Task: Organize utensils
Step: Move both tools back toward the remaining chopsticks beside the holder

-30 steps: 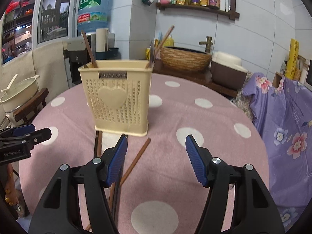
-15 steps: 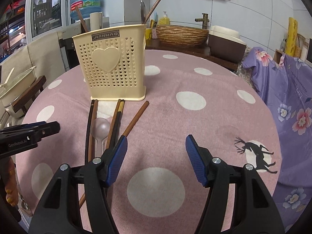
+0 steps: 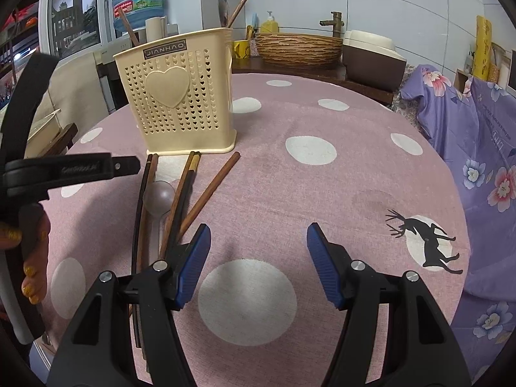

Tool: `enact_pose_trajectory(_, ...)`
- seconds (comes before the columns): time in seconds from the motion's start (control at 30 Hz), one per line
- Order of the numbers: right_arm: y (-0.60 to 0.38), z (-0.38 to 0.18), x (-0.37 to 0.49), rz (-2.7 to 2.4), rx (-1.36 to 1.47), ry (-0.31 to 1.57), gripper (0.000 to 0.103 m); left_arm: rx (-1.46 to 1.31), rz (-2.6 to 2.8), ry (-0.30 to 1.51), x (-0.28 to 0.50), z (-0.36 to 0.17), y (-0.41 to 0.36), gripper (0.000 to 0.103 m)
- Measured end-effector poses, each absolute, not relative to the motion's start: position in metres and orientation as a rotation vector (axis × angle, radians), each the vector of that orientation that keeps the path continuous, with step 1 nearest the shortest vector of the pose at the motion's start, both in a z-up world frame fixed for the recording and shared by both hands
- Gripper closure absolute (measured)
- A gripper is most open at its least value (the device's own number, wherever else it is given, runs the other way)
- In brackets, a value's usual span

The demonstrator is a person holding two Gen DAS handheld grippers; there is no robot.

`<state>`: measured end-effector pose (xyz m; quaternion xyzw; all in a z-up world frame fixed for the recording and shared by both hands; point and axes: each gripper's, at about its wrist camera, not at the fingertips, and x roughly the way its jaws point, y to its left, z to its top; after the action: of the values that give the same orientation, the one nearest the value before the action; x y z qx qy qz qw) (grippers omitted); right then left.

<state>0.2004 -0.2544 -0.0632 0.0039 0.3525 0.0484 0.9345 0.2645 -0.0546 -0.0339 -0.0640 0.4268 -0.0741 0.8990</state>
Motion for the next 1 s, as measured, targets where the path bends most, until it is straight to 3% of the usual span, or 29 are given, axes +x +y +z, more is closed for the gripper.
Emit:
enact_pose_trajectory(0.23, -0.257, -0.066, 0.201, 0.106, 0.015, 0.73, 0.041, -0.129, -0.067, 0.947, 0.29, -0.05, -0.056, 0.062)
enact_pose_trajectory(0.83, -0.234, -0.058, 0.23, 0.221, 0.017, 0.773, 0.041, -0.152, -0.059, 0.933, 0.272, -0.05, -0.016, 0.064)
enact_pose_trajectory(1.0, -0.23, -0.062, 0.27, 0.164, 0.089, 0.853, 0.054, -0.18, -0.039, 0.939, 0.275, -0.048, -0.016, 0.064)
